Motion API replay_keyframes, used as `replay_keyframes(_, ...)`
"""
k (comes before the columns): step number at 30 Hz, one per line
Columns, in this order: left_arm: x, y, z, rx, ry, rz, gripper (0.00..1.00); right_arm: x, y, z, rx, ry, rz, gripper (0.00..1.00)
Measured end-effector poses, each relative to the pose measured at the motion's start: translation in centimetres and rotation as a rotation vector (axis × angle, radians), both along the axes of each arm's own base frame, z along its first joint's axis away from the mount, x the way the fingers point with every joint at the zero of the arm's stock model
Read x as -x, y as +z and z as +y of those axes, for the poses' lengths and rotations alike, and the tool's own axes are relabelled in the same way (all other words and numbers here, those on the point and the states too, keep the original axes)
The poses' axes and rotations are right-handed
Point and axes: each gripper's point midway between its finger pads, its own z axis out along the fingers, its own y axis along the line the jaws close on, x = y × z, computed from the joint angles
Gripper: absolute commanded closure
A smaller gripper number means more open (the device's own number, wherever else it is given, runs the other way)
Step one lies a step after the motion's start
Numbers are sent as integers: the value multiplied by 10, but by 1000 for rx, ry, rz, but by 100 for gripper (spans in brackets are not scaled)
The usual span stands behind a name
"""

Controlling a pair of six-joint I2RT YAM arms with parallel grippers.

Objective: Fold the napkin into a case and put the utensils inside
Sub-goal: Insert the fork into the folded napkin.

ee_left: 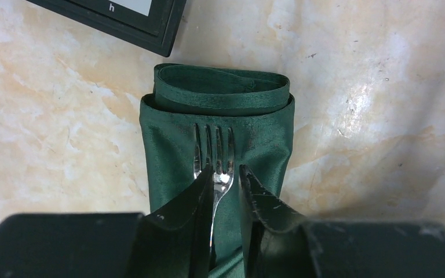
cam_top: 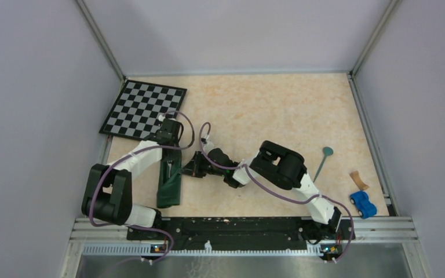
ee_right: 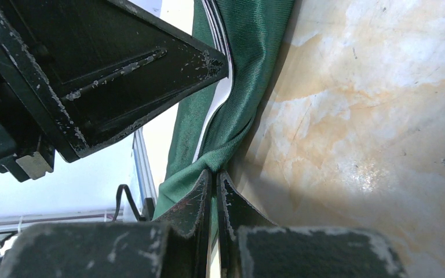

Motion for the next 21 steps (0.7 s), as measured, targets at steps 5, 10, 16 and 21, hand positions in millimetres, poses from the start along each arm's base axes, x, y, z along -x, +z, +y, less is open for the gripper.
replay_keyframes(5, 2, -1, -3, 28, 8, 9, 58, 0, 0, 0, 0, 0, 0, 100)
replay_keyframes(10, -1, 3, 2, 36, 43, 11, 52, 0, 0, 0, 0, 0, -1, 100)
replay_keyframes(16, -11, 3, 15, 37, 58, 12, 52, 0, 0, 0, 0, 1, -1, 100)
replay_keyframes(21, -13, -9, 13, 48, 10, 60, 52, 0, 0, 0, 0, 2, -2, 100)
